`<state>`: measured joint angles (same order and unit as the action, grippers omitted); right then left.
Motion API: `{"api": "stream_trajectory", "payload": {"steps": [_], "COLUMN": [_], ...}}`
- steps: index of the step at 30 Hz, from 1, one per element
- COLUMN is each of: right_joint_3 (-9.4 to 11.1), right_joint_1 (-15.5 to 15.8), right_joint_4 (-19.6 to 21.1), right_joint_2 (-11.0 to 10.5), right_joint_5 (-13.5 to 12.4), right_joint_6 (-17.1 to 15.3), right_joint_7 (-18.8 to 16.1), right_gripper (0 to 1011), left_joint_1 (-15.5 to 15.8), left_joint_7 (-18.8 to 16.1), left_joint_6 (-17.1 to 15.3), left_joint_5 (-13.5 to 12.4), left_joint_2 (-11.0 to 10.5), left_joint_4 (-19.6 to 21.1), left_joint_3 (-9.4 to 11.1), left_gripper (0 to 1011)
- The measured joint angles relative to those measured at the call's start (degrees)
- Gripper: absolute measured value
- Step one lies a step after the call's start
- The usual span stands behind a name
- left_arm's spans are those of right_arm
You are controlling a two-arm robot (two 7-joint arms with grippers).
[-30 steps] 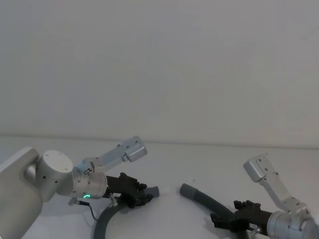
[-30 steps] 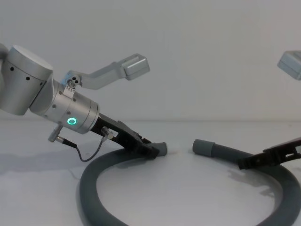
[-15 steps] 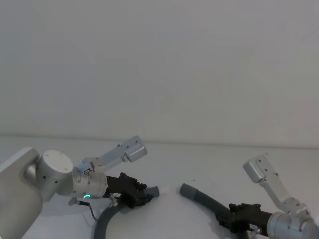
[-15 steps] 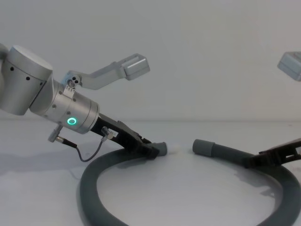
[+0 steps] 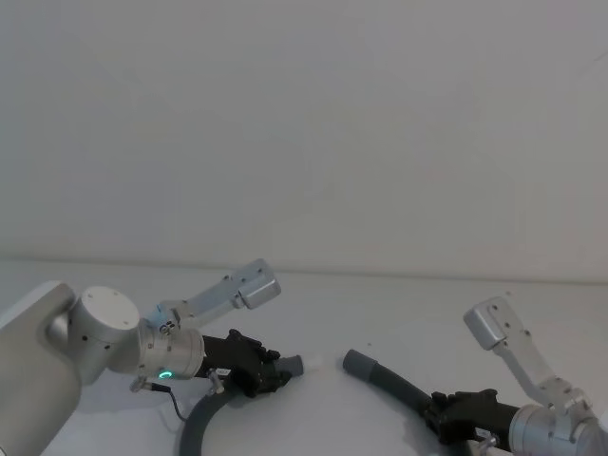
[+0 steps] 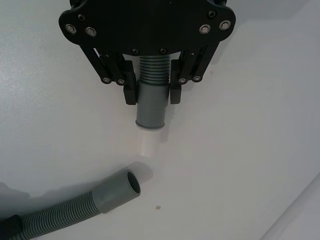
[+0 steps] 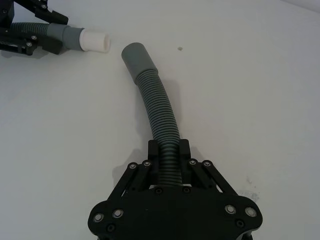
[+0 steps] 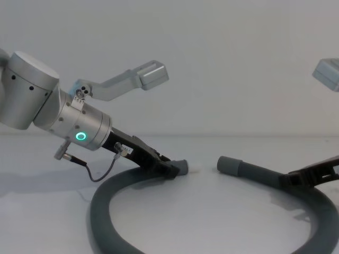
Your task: Use both hands to pick up one end of the pipe from the table, align the ends, and insert them.
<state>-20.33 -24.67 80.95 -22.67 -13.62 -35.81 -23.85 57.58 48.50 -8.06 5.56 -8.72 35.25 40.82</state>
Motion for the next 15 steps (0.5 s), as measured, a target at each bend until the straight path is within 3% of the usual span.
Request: {"api": "stream_trajectory", "payload": {"steps": [15], "right_joint_3": [-0.01], "right_joint_1": [0.00], "right_joint_4": [0.00], "right_joint_2": [0.00], "right_joint_5": [0.00], "right_joint_6": [0.00], "right_joint_7": [0.00], "right_gripper": [185], "left_joint_1": [0.00], "left_joint_7": [0.00], "left_joint_6": [0.00], "left_joint_5": [0.00], "left_joint_2": [0.00], "left_joint_4": [0.00], "left_joint_3": [0.00], "left_gripper": [360]}}
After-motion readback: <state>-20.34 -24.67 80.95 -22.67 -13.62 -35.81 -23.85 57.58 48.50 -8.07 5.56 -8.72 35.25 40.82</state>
